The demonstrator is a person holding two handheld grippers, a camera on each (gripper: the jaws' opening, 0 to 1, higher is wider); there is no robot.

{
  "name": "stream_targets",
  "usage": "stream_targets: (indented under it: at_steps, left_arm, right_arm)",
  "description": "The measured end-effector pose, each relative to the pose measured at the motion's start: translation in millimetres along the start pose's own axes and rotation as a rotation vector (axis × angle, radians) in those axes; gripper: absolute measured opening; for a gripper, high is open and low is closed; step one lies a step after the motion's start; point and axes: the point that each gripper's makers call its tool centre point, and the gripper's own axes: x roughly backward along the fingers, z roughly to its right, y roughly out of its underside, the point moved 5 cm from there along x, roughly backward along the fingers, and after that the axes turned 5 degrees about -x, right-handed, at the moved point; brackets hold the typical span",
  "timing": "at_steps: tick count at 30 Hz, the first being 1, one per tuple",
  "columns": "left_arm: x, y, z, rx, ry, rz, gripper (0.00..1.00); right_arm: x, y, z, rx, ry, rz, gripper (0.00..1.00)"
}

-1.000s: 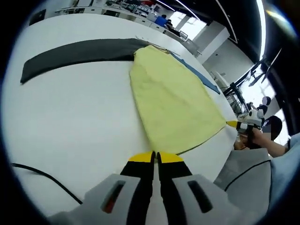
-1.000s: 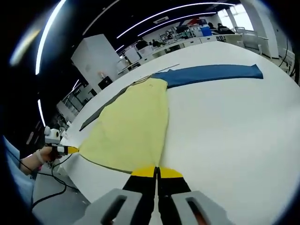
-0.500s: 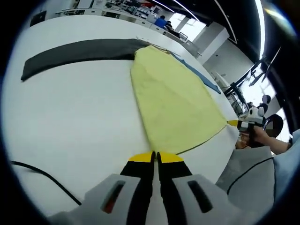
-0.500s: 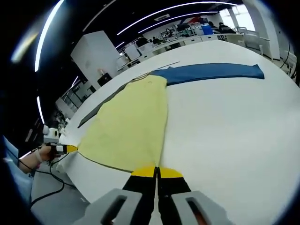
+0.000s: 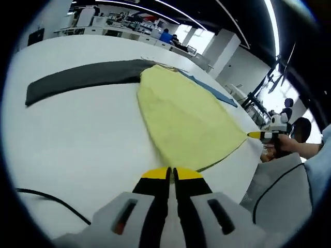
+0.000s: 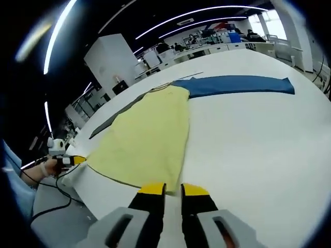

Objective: Fold the garment on the visible template until the final outline fits inside the template.

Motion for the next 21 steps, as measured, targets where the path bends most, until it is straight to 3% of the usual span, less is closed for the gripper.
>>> stream_targets:
  at_steps: [2,7,9,12,15,21]
  left_arm:
    - [3,-8.6,-1.8,-0.021,-0.009,0.051,0.1]
    - [14,-29.2,-7.9,-0.069,-0.053,0.102,0.31]
    - [16,-35.3,-8.3,-0.07,-0.058,0.113,0.32]
    - [19,-53.7,-11.2,-0.105,-0.102,0.2,0.29]
    - [16,-59.9,-10.0,-0.092,-0.092,0.204,0.4]
    - [12,-73.9,-4.2,-0.132,-0.106,0.227,0.48]
  right_arm:
    - [3,-3.8,2,0.011,0.005,0.014,0.23]
    - [9,-21.9,16,0.057,0.059,0.065,0.5]
    - [11,-27.7,22,0.065,0.072,0.07,0.52]
    - [15,-43.7,38,0.072,0.111,0.091,0.51]
    - [20,-62.0,49,0.069,0.14,0.115,0.52]
    - [32,-103.7,72,0.094,0.207,0.177,0.59]
